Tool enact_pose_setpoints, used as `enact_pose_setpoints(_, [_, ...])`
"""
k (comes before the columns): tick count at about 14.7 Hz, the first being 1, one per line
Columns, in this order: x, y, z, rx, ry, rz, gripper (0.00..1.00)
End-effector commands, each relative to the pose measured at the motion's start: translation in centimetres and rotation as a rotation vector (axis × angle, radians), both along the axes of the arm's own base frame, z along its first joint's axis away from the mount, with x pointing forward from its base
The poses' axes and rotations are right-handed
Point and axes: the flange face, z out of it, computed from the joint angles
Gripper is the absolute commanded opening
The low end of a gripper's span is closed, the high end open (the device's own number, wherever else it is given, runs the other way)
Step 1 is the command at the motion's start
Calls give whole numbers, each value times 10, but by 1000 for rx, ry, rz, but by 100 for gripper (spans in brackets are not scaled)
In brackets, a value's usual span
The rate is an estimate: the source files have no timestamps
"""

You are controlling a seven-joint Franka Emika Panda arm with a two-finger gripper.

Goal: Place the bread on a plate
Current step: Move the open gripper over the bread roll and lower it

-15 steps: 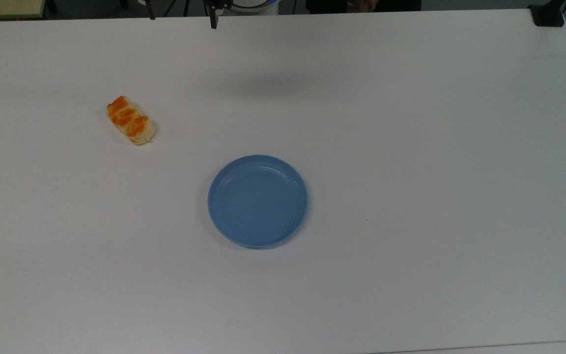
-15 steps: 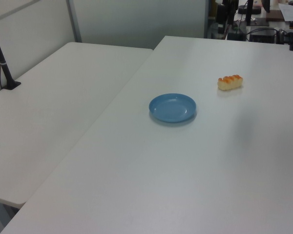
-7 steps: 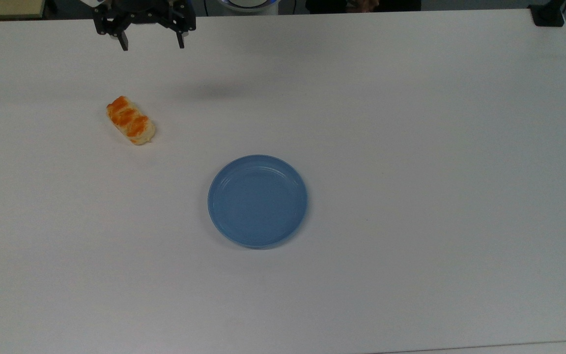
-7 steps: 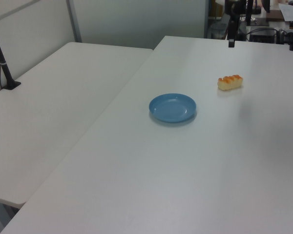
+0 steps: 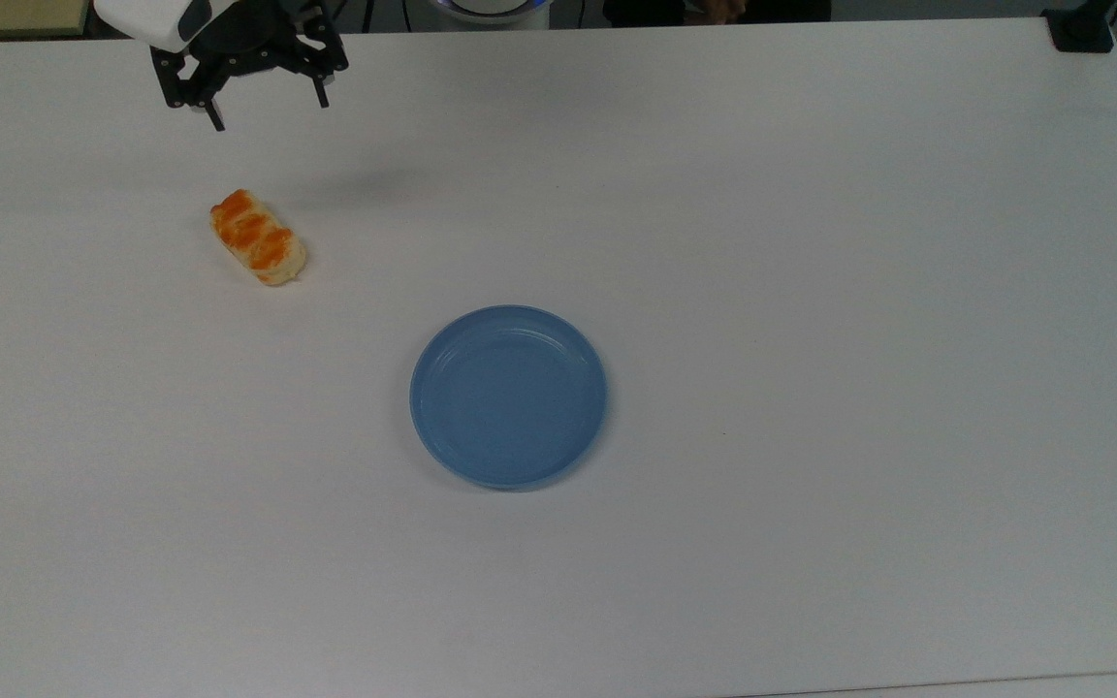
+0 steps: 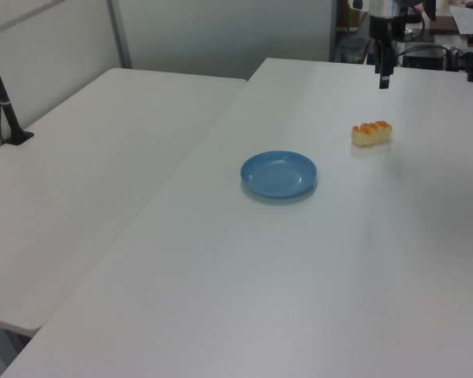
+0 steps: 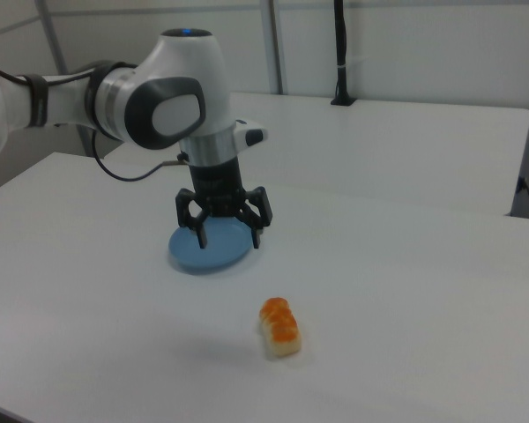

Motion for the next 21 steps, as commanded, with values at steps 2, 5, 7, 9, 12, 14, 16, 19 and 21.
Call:
enact_pose_setpoints(2, [-14, -33, -32, -5, -40, 170, 100])
enact_pose_setpoints(5, [-3, -44, -60, -16, -41, 243, 100])
enact_pose_setpoints(7, [7, -47, -80, -36, -34, 269, 100])
enact_pose_setpoints(9, [13, -47, -96, -45, -20, 283, 100])
enact_pose_setpoints(12, [22, -44, -112, -87, 8, 331, 100])
enact_pose_setpoints(14, [25, -43, -118, -94, 5, 339, 100])
enact_pose_setpoints(16, [27, -43, -127, -93, 8, 342, 100])
enact_pose_setpoints(19, [28, -42, -135, -101, 21, 347, 100])
enact_pose_setpoints(21, [29, -41, -145, -97, 30, 340, 100])
